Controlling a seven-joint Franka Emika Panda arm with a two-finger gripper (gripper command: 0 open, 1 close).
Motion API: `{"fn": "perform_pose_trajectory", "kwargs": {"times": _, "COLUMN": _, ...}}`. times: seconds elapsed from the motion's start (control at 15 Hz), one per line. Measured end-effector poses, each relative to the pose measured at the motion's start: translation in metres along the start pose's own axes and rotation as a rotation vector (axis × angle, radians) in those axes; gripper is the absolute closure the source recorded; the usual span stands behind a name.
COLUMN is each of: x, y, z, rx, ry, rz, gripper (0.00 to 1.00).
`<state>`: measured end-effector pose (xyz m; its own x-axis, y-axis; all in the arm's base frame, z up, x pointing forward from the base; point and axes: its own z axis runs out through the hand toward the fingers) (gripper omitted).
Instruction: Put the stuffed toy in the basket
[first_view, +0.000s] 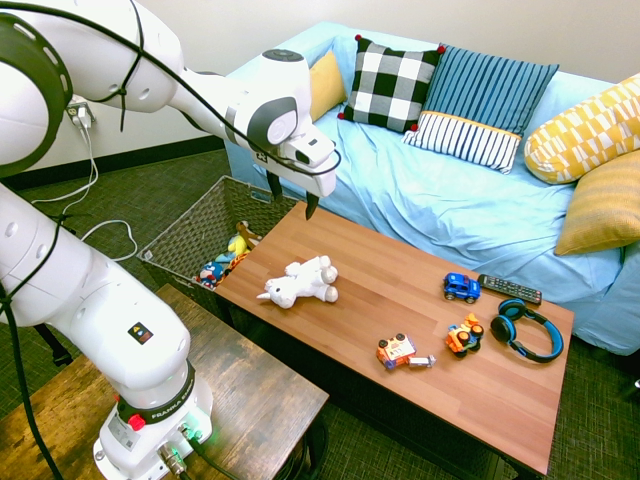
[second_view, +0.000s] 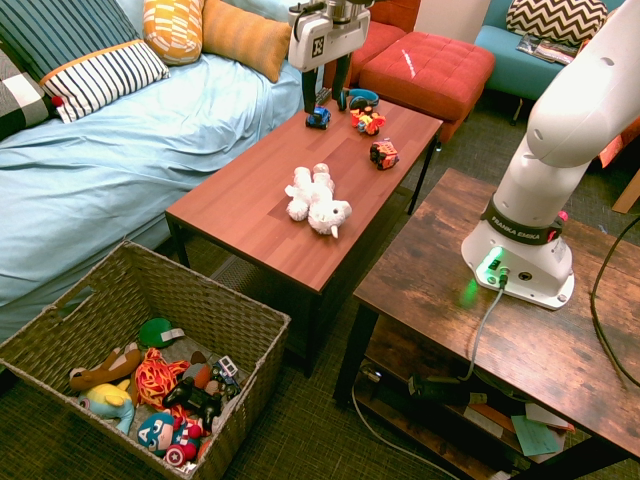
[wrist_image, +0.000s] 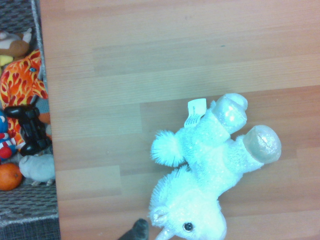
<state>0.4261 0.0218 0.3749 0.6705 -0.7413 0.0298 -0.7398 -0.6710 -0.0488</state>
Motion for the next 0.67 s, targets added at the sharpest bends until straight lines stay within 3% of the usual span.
{"fn": "perform_pose_trajectory", "kwargs": {"times": 0.27, "x": -0.001, "y": -0.005, "z": 0.007, "rx": -0.015, "ry": 0.013, "rz": 0.022, "gripper": 0.00}}
{"fn": "perform_pose_trajectory", "kwargs": {"times": 0.67, "x": 0.006, "y": -0.011, "z": 0.089, "rx": -0.024, "ry": 0.015, "rz": 0.267, "gripper": 0.00}}
